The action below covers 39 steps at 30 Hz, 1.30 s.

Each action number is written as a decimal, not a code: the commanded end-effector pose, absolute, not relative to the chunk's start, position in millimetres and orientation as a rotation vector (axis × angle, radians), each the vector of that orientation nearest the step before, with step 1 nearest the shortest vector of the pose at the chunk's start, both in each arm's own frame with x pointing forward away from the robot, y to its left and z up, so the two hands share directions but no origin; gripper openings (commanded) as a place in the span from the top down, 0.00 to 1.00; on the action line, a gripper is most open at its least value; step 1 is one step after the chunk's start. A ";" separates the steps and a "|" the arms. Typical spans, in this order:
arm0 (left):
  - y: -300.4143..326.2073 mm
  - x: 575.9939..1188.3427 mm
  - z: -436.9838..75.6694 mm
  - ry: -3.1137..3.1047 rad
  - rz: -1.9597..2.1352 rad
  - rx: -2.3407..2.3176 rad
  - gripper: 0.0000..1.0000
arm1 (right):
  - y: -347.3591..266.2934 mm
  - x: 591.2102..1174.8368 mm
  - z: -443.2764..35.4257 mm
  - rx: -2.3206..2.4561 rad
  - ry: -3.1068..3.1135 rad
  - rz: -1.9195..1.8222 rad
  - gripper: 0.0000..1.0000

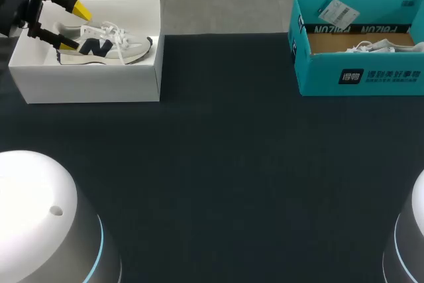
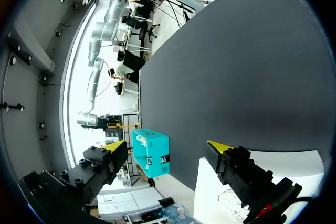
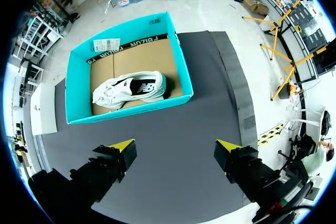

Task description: Take the shoe out of the shoebox, open the shoe tongue, remove and reinsert the insole, then place the shoe into the shoebox

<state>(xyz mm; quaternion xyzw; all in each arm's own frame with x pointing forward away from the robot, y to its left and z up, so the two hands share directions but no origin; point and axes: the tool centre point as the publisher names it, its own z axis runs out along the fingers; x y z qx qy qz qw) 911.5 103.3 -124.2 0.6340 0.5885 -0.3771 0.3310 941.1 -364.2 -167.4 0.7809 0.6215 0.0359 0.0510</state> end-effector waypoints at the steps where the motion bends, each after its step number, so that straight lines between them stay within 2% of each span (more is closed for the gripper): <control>1: 103.6 911.0 -123.8 1.540 -0.983 1.660 0.00 | -364.0 940.2 -167.8 2.375 1.889 0.111 0.00; 24: 115.0 917.4 -130.3 1.581 -0.995 1.689 0.00 | -364.0 940.2 -167.8 2.375 1.889 0.111 0.00; 39: 184.2 1001.7 -123.7 1.731 -0.558 1.985 0.00 | -364.0 940.2 -167.8 2.375 1.889 0.111 0.00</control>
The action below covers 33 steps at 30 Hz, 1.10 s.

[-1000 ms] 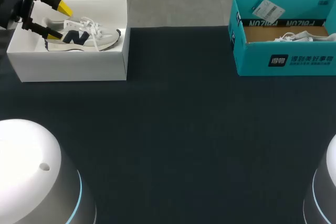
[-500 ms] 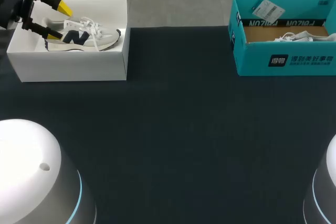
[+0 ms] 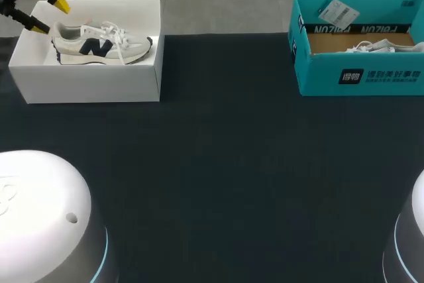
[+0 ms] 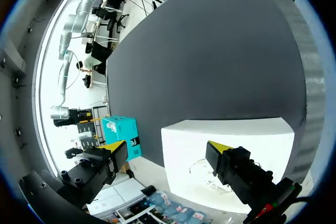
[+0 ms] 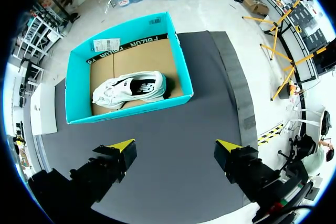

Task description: Take the shoe out of the shoebox, open the shoe tongue, remove and reinsert the insole, then place the shoe into the shoebox

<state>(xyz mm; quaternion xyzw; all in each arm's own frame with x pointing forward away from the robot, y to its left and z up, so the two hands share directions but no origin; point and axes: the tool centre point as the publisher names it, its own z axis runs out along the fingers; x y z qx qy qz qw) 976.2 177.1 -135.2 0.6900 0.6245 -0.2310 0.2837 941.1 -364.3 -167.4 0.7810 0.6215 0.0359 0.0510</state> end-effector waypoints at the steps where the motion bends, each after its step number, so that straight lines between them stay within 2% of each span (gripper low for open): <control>1: 186.5 1008.1 -123.6 1.739 -0.532 2.005 0.00 | -364.0 940.2 -167.8 2.375 1.889 0.111 0.00; 6: 196.9 1034.7 -131.8 1.835 -0.412 2.102 0.00 | -364.0 940.2 -167.8 2.375 1.889 0.111 0.00; 20: 196.9 1034.7 -131.8 1.835 -0.412 2.102 0.00 | -364.0 940.2 -167.8 2.375 1.889 0.111 0.00; 33: 235.1 1082.1 -171.8 1.925 -0.069 2.160 0.00 | -364.0 940.2 -167.8 2.375 1.889 0.111 0.00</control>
